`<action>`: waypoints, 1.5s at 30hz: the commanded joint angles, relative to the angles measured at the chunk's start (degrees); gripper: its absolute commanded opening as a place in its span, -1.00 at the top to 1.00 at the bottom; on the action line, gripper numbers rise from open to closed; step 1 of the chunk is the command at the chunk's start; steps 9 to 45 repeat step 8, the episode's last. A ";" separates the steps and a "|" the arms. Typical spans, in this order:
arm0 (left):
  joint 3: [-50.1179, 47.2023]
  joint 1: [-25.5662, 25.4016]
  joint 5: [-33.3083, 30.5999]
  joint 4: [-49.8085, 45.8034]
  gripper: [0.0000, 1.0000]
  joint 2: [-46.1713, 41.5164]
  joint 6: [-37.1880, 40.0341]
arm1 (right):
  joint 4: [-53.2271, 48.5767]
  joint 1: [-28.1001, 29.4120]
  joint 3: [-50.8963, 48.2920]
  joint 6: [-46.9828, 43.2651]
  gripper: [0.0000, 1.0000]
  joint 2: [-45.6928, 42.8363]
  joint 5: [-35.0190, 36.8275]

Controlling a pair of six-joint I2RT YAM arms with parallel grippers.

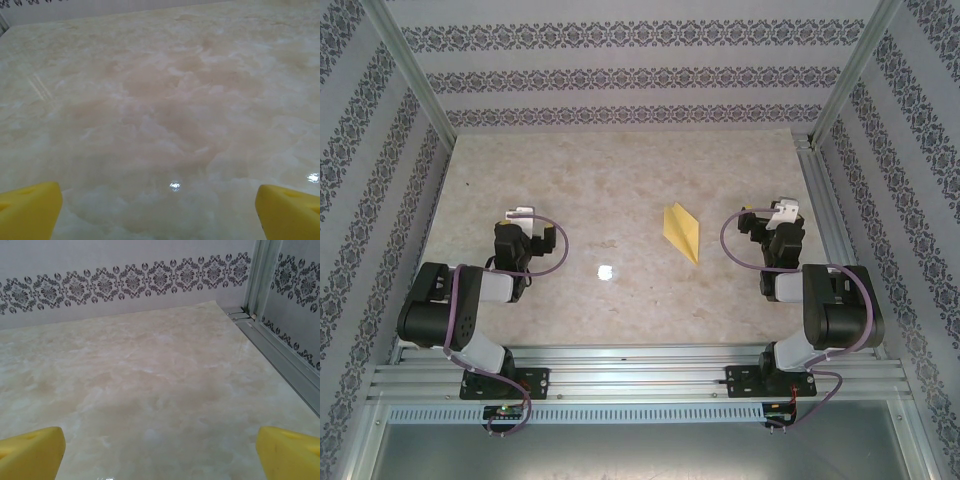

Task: Fold a paper plane with a square sheet of paper (fold left side to right side)
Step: Reset both arms

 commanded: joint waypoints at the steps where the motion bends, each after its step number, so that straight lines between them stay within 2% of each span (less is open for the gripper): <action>1: 1.13 0.67 1.31 3.39 -0.99 -0.16 0.39 | 2.79 1.05 -0.23 -1.35 -0.96 -0.05 -0.55; 5: 1.14 0.67 1.30 3.37 -0.99 -0.13 0.39 | 0.31 1.44 0.81 -2.16 -0.96 -0.09 -1.41; 45: 1.14 0.67 1.30 3.32 -0.99 -0.15 0.39 | 0.73 1.44 0.56 -2.01 -0.96 -0.04 -0.64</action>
